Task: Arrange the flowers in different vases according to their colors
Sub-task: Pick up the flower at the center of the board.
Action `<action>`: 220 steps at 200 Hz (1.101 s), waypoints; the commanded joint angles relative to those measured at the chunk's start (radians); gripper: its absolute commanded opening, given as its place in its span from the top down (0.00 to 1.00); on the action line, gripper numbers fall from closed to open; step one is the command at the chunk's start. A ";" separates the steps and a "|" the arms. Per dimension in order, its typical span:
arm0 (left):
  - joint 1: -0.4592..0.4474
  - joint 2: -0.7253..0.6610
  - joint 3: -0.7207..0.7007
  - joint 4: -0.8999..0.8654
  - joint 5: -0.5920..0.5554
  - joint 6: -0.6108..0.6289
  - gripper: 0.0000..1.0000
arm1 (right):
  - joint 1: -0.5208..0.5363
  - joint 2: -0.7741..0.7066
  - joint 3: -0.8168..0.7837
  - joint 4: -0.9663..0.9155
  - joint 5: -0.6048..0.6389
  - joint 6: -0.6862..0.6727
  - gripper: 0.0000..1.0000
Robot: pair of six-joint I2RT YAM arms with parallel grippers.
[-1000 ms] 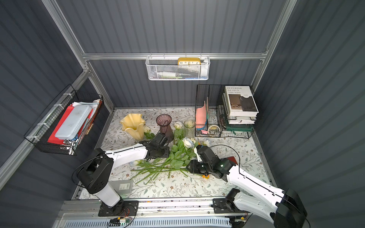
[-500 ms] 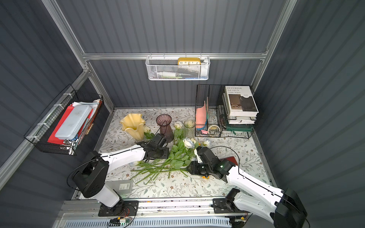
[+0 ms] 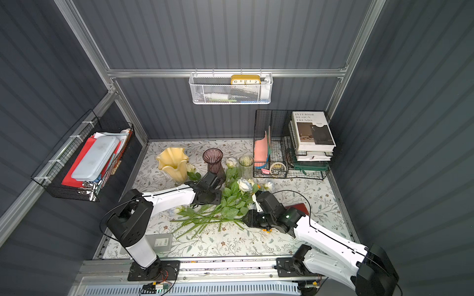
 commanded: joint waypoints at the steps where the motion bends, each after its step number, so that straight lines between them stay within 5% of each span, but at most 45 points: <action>1: -0.006 0.000 0.034 -0.021 -0.023 0.018 0.74 | -0.005 -0.002 -0.012 0.009 -0.010 0.013 0.55; 69: -0.030 -0.054 0.059 -0.049 -0.016 0.065 0.88 | -0.005 -0.005 -0.013 0.012 -0.023 0.017 0.55; 220: -0.034 -0.212 0.104 -0.055 -0.133 0.104 0.88 | -0.005 -0.001 -0.014 0.016 -0.020 0.017 0.55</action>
